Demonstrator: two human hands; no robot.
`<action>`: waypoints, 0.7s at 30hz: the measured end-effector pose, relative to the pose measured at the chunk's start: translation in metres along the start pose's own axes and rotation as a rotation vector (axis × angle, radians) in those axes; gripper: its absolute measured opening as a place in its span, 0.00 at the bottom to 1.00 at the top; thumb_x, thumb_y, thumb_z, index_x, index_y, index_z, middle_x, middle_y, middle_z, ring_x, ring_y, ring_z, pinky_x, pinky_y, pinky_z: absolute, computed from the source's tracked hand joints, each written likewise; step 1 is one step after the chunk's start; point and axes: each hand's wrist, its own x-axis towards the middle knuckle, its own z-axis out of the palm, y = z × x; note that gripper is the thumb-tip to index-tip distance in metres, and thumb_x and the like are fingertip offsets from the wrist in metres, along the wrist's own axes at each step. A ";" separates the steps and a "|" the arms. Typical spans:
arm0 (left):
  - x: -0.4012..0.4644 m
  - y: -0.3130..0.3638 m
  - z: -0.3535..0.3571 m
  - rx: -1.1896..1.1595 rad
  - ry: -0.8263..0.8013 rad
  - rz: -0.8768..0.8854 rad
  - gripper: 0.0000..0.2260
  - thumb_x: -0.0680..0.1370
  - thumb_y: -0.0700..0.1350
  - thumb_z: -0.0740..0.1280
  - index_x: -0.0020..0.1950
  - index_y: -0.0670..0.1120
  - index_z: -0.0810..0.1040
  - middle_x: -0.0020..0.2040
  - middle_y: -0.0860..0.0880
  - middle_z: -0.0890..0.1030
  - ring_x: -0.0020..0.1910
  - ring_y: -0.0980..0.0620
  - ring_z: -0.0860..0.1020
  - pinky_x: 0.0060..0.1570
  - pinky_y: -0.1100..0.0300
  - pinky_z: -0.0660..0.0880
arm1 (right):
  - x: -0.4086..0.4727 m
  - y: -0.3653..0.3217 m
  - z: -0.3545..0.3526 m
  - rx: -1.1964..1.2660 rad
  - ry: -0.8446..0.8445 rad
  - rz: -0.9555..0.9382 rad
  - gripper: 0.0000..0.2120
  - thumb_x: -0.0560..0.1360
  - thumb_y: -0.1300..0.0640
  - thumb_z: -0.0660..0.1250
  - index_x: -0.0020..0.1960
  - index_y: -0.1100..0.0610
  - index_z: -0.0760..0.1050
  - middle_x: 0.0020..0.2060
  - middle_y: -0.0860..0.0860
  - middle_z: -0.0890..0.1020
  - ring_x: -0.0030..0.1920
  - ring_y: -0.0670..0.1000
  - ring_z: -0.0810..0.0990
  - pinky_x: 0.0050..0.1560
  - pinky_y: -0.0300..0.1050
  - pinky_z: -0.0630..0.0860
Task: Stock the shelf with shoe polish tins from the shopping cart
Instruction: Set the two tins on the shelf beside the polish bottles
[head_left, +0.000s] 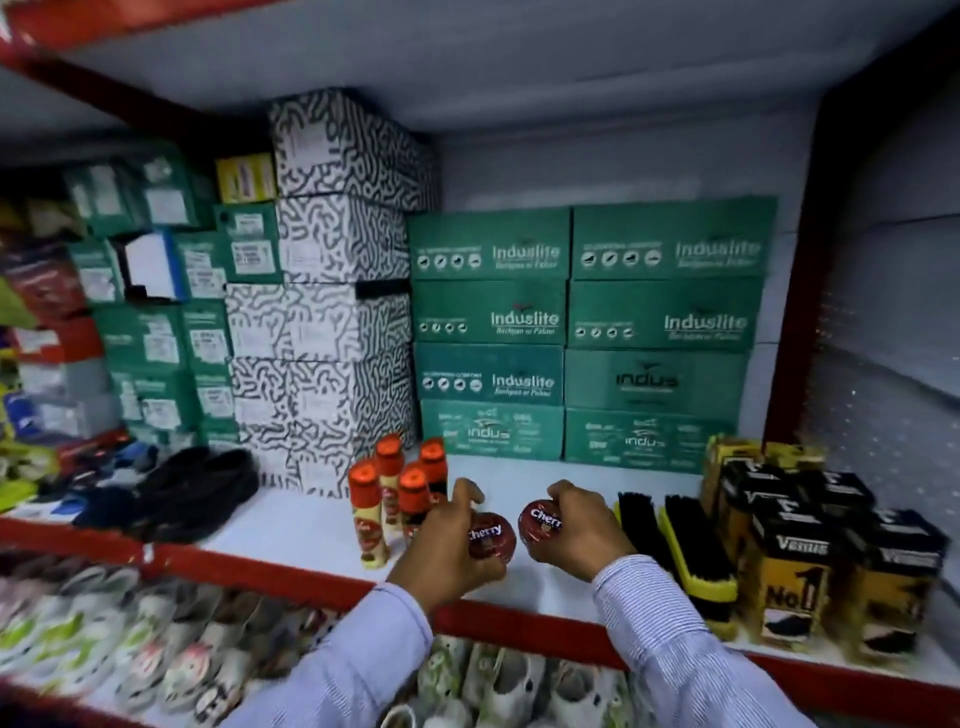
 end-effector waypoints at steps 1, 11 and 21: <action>0.013 0.000 0.006 0.048 -0.032 -0.011 0.31 0.67 0.46 0.77 0.64 0.46 0.65 0.49 0.46 0.82 0.48 0.48 0.82 0.43 0.59 0.75 | 0.008 0.002 0.004 -0.017 -0.010 0.017 0.33 0.64 0.50 0.78 0.64 0.59 0.72 0.62 0.58 0.80 0.63 0.59 0.78 0.59 0.47 0.77; 0.075 -0.016 0.046 0.207 -0.222 -0.155 0.29 0.76 0.46 0.71 0.70 0.40 0.61 0.63 0.37 0.78 0.64 0.35 0.76 0.64 0.47 0.73 | 0.053 0.017 0.043 -0.092 -0.101 0.197 0.19 0.78 0.51 0.63 0.64 0.62 0.69 0.65 0.60 0.76 0.69 0.62 0.72 0.66 0.51 0.74; 0.034 -0.006 0.036 0.332 -0.097 0.046 0.26 0.78 0.34 0.60 0.76 0.42 0.66 0.75 0.41 0.70 0.74 0.39 0.69 0.74 0.49 0.67 | 0.002 0.013 0.040 -0.214 0.083 -0.008 0.33 0.81 0.50 0.58 0.81 0.54 0.48 0.81 0.55 0.53 0.81 0.60 0.52 0.79 0.55 0.58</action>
